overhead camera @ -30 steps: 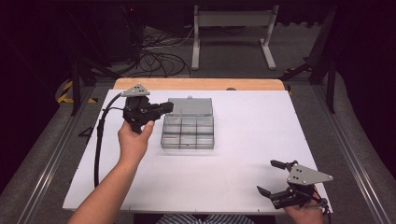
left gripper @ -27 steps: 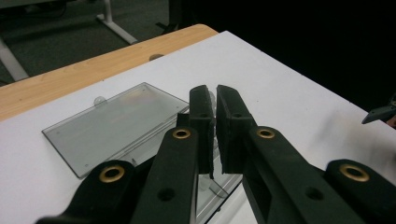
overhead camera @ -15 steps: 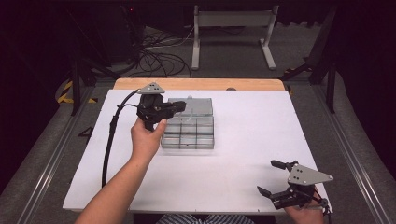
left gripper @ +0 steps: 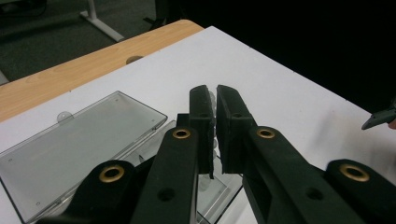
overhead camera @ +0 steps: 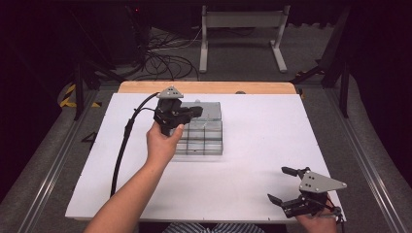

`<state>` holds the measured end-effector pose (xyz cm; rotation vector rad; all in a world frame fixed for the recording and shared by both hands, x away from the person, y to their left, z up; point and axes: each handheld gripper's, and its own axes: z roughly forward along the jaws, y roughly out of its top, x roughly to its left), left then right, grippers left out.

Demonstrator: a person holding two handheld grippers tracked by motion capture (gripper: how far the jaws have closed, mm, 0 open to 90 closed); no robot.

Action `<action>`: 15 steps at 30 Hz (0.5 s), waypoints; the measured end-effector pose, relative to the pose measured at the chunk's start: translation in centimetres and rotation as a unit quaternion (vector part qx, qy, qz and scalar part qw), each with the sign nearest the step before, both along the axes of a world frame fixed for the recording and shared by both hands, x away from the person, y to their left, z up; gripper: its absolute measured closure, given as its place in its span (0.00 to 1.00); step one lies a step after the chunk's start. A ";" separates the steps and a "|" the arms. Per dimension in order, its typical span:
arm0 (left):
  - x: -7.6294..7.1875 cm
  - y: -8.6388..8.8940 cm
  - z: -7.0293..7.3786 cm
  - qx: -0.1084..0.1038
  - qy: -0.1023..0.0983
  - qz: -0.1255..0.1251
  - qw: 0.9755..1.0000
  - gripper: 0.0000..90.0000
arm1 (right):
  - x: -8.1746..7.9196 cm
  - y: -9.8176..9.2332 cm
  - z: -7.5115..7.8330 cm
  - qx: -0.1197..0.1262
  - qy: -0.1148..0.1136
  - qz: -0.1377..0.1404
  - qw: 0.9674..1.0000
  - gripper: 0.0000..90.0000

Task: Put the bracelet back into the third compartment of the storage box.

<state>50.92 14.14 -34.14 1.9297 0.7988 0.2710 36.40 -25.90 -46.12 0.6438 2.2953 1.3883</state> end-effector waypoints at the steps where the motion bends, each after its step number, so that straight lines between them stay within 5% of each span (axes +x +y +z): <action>1: 0.0 -0.1 0.0 -0.001 0.000 0.001 1.000 0.95 | 0.0 0.0 0.0 0.000 0.000 0.000 1.000 0.05; 5: 0.4 -0.3 -0.2 -0.019 0.015 -0.002 1.000 0.95 | 0.0 0.0 0.0 0.001 0.000 0.001 1.000 0.05; 15: 1.0 -1.0 -1.0 -0.009 0.011 -0.001 1.000 0.95 | 0.0 0.0 0.0 0.002 0.001 0.002 1.000 0.05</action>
